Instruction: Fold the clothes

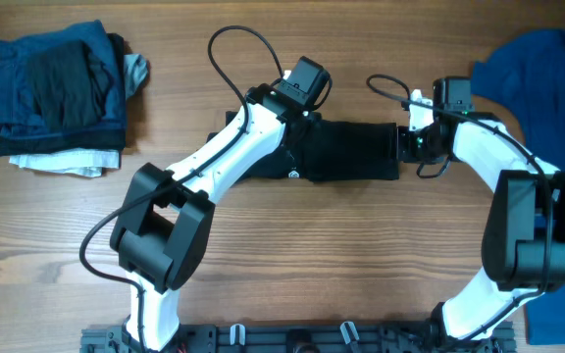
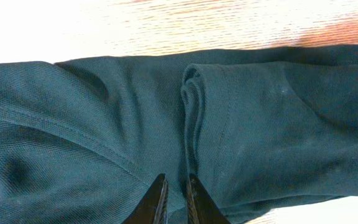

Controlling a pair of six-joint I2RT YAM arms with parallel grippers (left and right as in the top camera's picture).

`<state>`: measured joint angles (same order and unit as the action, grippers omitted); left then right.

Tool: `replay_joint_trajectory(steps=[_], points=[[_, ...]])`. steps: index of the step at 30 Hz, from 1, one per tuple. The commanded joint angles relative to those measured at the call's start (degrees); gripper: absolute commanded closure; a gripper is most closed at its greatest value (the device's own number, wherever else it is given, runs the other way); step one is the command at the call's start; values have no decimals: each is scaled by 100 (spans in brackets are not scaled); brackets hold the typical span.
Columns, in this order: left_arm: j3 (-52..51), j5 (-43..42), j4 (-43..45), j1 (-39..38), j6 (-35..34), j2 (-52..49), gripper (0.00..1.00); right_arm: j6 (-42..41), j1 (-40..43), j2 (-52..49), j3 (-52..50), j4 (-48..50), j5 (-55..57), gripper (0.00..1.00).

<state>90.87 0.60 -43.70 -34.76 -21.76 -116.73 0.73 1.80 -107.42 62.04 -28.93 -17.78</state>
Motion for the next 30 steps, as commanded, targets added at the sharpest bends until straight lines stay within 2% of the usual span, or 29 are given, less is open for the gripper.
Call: replay_joint_trajectory(steps=[1, 5, 10, 12, 14, 15, 22, 28, 30], points=[[-13, 98, -24, 63, -11, -109, 89, 52, -164, -118, -243, 216, -393, 55], [-13, 98, -17, 63, -13, -109, 90, 17, -369, -118, -254, 236, -361, 57], [-11, 98, -55, 63, -11, -109, 91, -103, -527, -120, -254, 260, 278, 58], [-11, 98, -68, 63, -11, -109, 92, -232, -529, -120, -254, 304, 385, 71], [-11, 98, -61, 66, -11, -109, 93, -326, -529, -120, -254, 372, 428, 91], [-11, 101, -55, 66, -9, -109, 94, -439, -529, -120, -254, 407, 428, 96], [-7, -116, 17, 201, 33, 83, 96, -737, -315, -46, -181, 529, 431, 96], [-7, -2238, 240, 437, 28, 293, 96, -621, 365, 332, -52, 11, 564, 96], [-7, -2535, 369, 439, 22, 245, 96, -588, 540, 479, -52, -118, 619, 96]])
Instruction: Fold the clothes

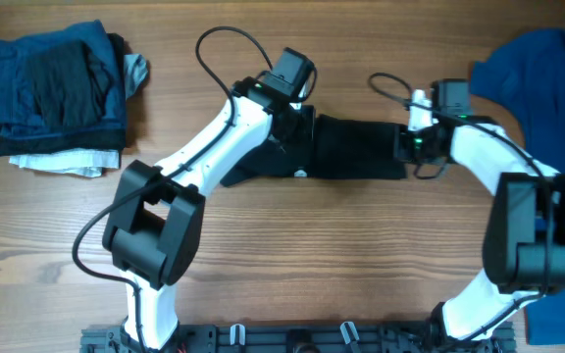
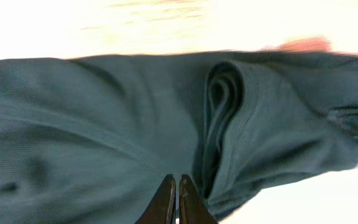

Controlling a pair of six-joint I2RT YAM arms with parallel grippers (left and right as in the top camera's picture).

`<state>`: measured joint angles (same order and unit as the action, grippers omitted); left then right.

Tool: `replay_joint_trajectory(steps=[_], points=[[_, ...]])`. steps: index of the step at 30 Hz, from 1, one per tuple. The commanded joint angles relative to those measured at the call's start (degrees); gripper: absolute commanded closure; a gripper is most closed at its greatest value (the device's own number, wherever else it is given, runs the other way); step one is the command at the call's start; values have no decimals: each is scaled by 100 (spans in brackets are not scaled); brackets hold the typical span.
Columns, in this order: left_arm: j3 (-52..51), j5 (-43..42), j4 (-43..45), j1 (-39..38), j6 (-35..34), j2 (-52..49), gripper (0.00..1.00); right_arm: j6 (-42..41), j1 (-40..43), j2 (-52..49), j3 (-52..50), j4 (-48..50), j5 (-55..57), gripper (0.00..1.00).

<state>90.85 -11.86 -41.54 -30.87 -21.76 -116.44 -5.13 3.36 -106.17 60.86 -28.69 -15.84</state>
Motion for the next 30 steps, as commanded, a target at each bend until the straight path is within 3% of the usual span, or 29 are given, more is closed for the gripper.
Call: replay_joint_trajectory(steps=[1, 4, 8, 30], points=[[-7, -1298, 210, 33, -61, 175, 96, 63, 485, 466, 66, -223, 424, 96], [-9, -1353, 398, -44, -291, 13, 96, 70, 575, 743, 66, -391, 400, 96], [-9, -2072, 833, -243, -321, -225, 96, 57, 492, 1034, 66, -450, 293, 96], [-9, -1875, 732, -656, -422, -1565, 96, 42, 479, 1054, 63, -608, 227, 96]])
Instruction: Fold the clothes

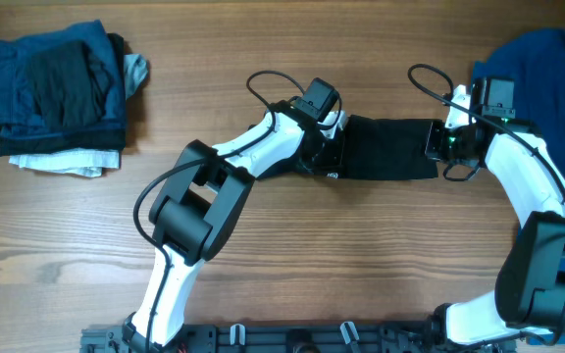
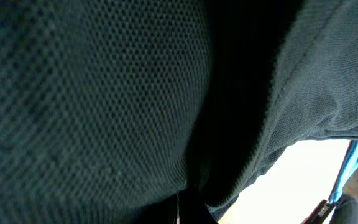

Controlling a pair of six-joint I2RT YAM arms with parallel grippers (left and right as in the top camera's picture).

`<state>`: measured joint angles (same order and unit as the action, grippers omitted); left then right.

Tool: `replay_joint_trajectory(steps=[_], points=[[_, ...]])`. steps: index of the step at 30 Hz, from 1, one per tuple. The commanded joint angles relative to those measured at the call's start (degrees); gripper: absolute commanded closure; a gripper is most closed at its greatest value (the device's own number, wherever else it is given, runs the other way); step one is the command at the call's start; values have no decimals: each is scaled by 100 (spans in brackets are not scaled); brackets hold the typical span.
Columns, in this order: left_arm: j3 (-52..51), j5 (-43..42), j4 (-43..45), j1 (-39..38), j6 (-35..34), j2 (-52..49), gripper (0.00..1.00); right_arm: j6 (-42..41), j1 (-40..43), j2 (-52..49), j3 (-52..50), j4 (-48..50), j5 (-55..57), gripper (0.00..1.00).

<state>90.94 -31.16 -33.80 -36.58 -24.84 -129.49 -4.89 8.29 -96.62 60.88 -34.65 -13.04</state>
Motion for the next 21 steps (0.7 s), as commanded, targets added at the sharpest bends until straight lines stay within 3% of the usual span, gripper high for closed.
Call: replay_joint_trajectory(steps=[1, 13, 21], points=[[-17, 55, -72, -85, -116, -256, 96, 20, -15, 98, 61, -20, -52, 96], [68, 122, 179, -48, -289, 1130, 96, 17, -13, 98, 61, -63, -52, 96], [63, 896, 393, -98, -286, 861, 96, 20, -15, 98, 61, -83, -55, 96]])
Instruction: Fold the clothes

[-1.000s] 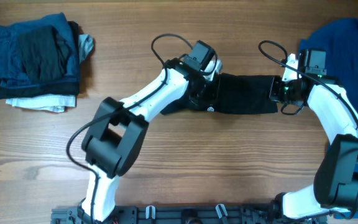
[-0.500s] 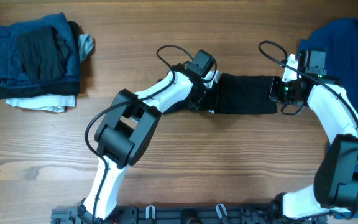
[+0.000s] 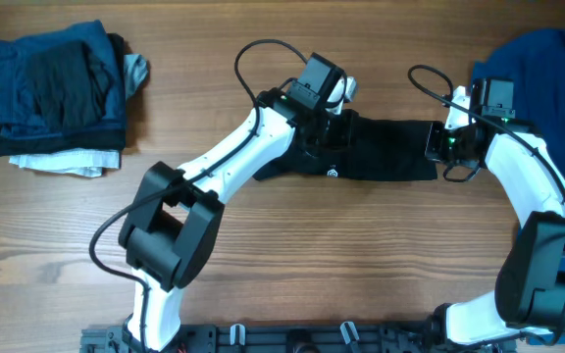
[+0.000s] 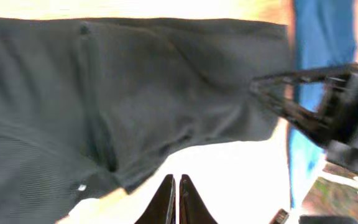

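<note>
A black garment (image 3: 385,152) lies folded into a long band across the middle of the wooden table (image 3: 292,255). My left gripper (image 3: 333,118) hovers over its left half. In the left wrist view this gripper (image 4: 177,178) is shut with nothing between its fingers, its tips over bare table just off the garment's (image 4: 166,81) edge. My right gripper (image 3: 437,144) sits at the band's right end, pinching the cloth's edge. The same gripper shows as a dark shape (image 4: 278,96) in the left wrist view.
A stack of folded clothes (image 3: 57,93) rests at the far left. A crumpled blue garment (image 3: 538,69) lies at the far right, behind the right arm, and more blue cloth (image 3: 557,324) shows at the near right corner.
My left gripper was pressed low into the black cloth and is now higher and farther back, clear of it. More of the garment shows on the left. The right arm has not moved.
The black band first lay left of centre, with my left gripper shut over a fold and my right gripper at its right end. Later the band and both grippers stood farther right. Now the left gripper is off the cloth and the right one holds the end.
</note>
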Controlling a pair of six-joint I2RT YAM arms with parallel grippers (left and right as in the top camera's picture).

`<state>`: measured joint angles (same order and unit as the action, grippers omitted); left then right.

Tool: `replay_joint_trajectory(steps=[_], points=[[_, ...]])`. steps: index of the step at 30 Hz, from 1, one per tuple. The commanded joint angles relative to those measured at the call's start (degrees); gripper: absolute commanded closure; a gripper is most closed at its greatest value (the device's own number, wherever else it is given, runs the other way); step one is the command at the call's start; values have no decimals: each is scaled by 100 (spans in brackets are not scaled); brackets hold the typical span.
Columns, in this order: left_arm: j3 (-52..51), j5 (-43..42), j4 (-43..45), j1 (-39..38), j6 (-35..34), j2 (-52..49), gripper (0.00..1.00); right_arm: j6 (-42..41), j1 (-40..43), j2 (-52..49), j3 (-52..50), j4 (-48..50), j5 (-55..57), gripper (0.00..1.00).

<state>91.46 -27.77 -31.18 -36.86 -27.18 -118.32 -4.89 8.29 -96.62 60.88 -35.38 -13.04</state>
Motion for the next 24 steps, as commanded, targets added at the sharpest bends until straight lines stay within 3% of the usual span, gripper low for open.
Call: replay_joint_trajectory(steps=[1, 12, 18, 24], points=[[11, 555, 179, -74, -52, -313, 96, 20, -15, 98, 61, -9, -55, 96], [9, 555, 326, -85, -94, -1340, 96, 20, -15, 98, 61, -37, -52, 96], [238, 522, 341, -61, -94, -839, 96, 22, -15, 98, 61, -39, -52, 96], [369, 1200, 732, -85, -94, -378, 96, 20, -15, 98, 61, -37, -52, 96]])
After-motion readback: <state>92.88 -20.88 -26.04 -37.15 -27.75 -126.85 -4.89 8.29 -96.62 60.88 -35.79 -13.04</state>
